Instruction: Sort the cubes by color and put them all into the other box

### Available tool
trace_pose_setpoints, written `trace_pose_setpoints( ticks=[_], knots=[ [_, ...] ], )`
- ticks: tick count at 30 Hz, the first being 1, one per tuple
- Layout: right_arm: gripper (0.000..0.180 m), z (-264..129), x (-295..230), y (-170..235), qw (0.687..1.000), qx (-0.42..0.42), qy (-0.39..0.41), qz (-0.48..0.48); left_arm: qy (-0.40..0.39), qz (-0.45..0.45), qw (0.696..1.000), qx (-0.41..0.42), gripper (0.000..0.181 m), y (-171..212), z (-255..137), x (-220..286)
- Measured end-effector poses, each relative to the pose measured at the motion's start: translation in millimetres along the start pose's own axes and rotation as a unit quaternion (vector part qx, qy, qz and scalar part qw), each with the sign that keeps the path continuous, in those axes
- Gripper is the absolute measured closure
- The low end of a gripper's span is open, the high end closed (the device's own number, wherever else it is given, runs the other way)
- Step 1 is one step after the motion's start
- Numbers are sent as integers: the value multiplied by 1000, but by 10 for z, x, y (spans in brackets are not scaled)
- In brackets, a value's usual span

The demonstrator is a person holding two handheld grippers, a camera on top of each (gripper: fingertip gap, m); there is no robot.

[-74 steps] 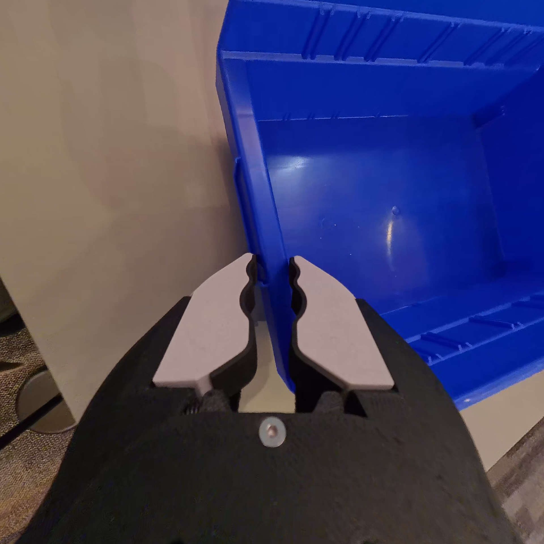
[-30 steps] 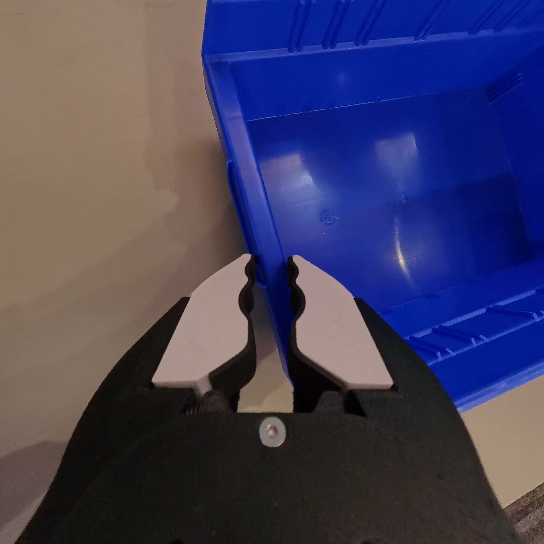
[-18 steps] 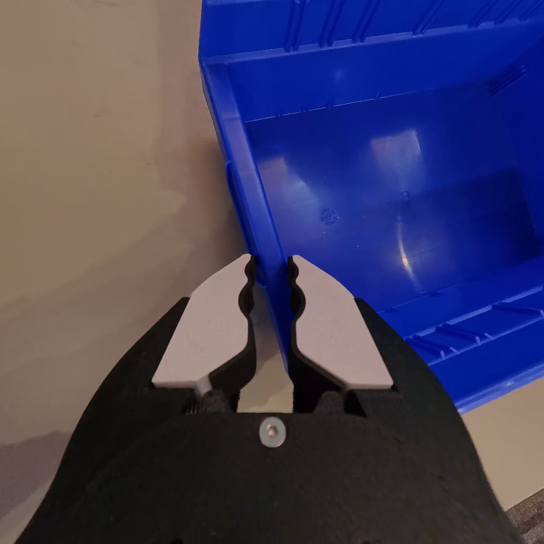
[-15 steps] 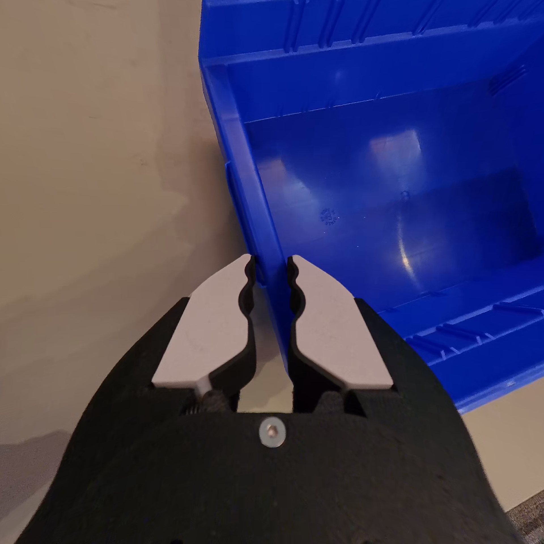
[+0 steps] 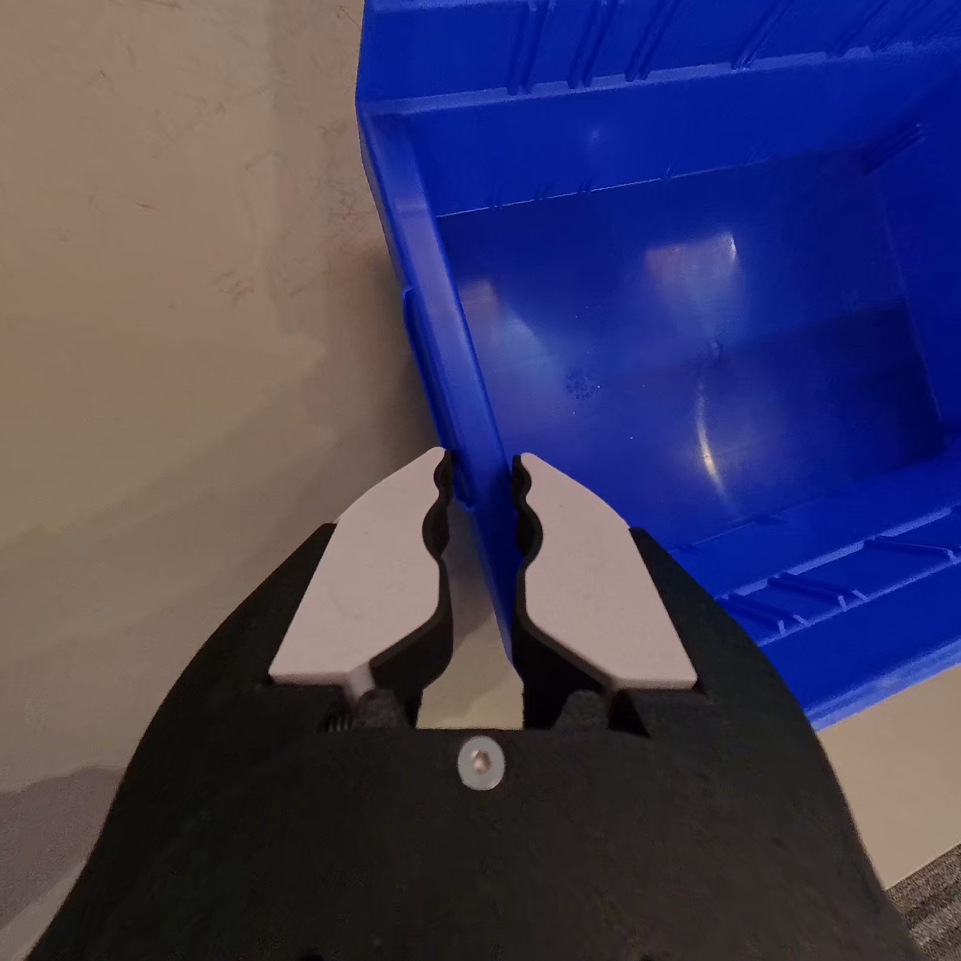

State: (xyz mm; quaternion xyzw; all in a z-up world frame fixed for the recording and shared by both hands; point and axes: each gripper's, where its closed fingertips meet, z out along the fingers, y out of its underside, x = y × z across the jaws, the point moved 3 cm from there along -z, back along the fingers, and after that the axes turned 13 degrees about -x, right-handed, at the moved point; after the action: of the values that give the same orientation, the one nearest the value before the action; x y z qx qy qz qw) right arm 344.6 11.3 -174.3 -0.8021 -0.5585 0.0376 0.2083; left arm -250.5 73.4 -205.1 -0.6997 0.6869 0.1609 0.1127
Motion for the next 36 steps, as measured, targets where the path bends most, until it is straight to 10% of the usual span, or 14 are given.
trace_pose_setpoints(
  ticks=[16, 22, 36],
  knots=[
    [156, -4, -10, -14, 1000, 2, 0, -3, 5, -7, 1000, -13, 150, 28, 20, -8],
    [141, -117, -52, -59, 1000, 17, 12, -2, -43, -62, 997, 8, 116, -31, -96, -10],
    [143, -860, -586, -486, 990, 86, 103, -34, -194, -268, 942, 59, 119, -313, -730, 78]
  ],
)
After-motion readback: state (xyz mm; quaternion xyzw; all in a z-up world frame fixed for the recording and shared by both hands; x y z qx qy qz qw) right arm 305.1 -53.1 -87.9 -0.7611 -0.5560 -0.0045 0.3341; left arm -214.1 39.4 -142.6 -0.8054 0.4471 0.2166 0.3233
